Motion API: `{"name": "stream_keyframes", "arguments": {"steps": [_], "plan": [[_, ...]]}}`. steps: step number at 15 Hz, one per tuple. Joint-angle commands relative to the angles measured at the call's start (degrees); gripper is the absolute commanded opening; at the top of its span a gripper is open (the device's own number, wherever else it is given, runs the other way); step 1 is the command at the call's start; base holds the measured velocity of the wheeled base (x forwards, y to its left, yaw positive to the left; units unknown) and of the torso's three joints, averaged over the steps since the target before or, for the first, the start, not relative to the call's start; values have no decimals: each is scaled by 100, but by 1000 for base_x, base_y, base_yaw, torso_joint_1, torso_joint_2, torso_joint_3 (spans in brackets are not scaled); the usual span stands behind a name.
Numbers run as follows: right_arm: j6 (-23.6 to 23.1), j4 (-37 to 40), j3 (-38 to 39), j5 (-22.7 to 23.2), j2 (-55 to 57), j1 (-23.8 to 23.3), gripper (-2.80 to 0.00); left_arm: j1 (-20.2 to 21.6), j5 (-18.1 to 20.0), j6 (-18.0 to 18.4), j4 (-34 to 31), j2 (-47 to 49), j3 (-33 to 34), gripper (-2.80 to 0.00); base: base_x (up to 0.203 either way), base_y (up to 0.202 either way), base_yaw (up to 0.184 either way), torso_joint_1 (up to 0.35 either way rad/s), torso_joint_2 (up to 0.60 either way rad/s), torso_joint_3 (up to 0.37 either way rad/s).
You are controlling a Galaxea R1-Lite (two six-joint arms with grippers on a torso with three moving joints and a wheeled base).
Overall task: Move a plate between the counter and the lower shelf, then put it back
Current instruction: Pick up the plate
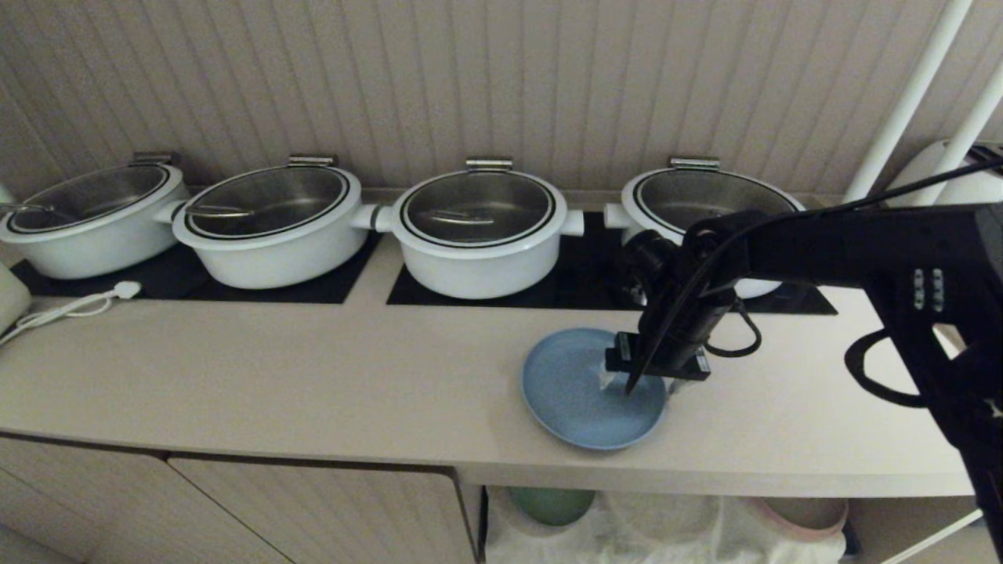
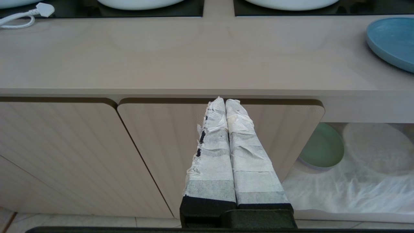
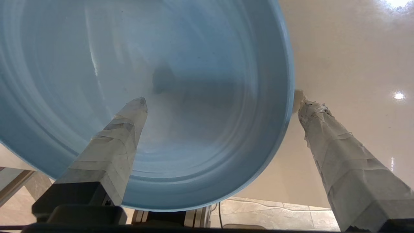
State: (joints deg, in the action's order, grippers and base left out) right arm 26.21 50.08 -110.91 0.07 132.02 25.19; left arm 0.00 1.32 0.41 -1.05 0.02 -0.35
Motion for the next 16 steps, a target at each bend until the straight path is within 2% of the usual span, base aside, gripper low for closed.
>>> {"name": "stream_keyframes", "arguments": {"steps": [1, 6, 7, 16], "plan": [[16, 28, 8, 2, -1, 4, 0, 0, 0, 2, -1, -2, 0, -280, 0, 0, 0, 0, 0, 0], [95, 2, 17, 2, -10, 4, 0, 0, 0, 2, -1, -2, 0, -280, 0, 0, 0, 0, 0, 0], [86, -7, 17, 2, -19, 4, -280, 0, -8, 2, -1, -2, 0, -280, 0, 0, 0, 0, 0, 0], [86, 45, 131, -7, -63, 4, -280, 0, 0, 2, -1, -2, 0, -280, 0, 0, 0, 0, 0, 0]]}}
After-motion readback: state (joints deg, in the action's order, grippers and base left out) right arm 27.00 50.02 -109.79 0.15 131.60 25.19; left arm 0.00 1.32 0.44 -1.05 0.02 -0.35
